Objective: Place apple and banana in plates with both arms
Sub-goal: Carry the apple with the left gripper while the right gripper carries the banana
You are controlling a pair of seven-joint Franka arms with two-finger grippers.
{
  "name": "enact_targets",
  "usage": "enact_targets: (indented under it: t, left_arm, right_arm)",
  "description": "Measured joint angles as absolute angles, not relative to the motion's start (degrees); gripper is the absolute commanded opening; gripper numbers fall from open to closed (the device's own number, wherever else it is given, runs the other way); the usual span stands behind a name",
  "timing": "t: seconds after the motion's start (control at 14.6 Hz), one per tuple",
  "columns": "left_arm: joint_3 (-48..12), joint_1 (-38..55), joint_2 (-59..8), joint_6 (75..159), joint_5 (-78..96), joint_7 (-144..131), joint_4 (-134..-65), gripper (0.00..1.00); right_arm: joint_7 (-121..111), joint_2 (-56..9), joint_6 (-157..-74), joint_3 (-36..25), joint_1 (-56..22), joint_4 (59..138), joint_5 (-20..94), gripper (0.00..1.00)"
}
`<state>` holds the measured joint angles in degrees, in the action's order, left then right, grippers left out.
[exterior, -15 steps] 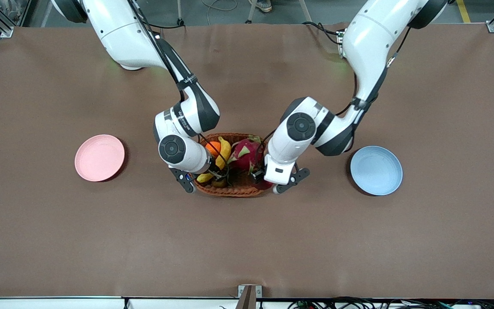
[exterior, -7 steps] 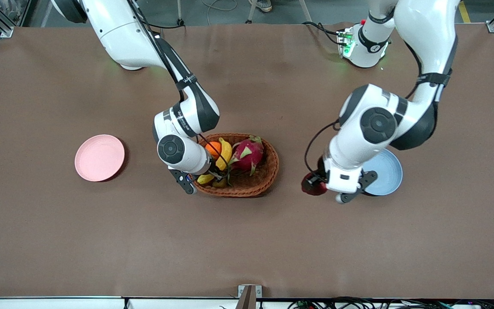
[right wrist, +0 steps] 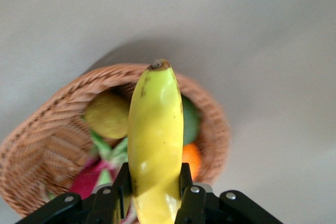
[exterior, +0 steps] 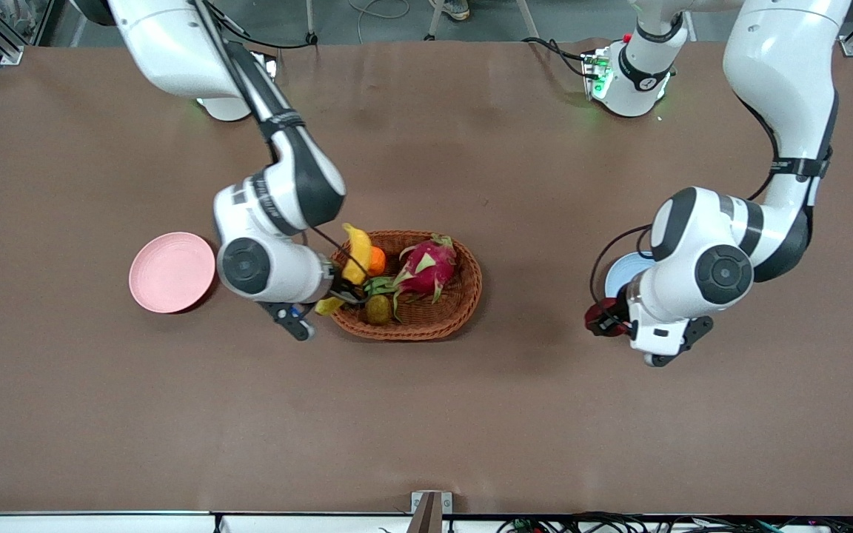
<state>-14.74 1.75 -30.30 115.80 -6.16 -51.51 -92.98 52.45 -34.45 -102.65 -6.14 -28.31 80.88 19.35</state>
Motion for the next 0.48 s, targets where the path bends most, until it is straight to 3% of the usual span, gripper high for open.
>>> enact_targets:
  t: [0.48]
  left_arm:
    - [-14.86,-2.76,-29.71,115.77,-13.67,-49.06,-98.34,0.27]
  right_arm:
    - [24.34,-34.14,-98.8,-6.36,-16.81,81.51,2.74,0.26]
